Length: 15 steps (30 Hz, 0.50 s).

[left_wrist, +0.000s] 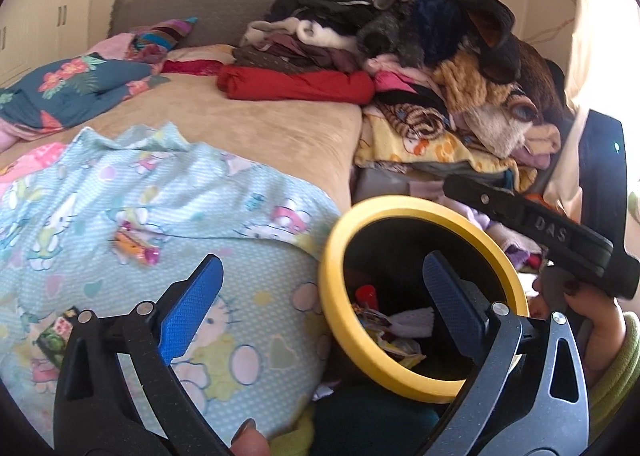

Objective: Collect trash
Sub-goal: 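Move both tools back over the green snack bag and orange wrapper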

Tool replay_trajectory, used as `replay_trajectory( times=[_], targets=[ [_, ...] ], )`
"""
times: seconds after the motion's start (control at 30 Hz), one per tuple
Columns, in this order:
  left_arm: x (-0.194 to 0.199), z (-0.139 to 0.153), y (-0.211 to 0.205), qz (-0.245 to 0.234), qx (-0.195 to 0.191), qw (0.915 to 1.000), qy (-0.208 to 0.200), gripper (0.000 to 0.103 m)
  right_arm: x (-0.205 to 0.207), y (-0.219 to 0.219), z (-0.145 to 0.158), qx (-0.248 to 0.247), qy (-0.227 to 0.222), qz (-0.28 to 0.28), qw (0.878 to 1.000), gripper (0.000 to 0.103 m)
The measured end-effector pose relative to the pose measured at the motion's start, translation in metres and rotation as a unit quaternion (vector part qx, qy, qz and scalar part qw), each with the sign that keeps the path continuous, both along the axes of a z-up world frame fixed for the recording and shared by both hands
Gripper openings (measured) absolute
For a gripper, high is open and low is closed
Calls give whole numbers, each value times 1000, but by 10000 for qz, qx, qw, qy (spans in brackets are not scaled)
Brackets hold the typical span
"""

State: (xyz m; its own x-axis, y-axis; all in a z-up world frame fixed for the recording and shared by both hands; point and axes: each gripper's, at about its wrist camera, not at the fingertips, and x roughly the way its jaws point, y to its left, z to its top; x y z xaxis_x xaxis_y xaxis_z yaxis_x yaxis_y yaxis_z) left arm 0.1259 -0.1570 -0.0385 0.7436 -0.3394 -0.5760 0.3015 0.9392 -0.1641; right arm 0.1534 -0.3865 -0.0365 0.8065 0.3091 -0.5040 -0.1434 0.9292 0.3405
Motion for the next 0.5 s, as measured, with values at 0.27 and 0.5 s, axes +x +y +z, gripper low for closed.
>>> replay_trajectory(
  times=[0.27, 0.5],
  targets=[
    [1, 9, 40, 440, -198, 9988, -118, 92, -1, 26, 8, 10, -105, 199, 9997, 75],
    [2, 11, 82, 892, -281, 9955, -163, 92, 3, 65, 13, 16, -83, 529, 9986, 78]
  ],
)
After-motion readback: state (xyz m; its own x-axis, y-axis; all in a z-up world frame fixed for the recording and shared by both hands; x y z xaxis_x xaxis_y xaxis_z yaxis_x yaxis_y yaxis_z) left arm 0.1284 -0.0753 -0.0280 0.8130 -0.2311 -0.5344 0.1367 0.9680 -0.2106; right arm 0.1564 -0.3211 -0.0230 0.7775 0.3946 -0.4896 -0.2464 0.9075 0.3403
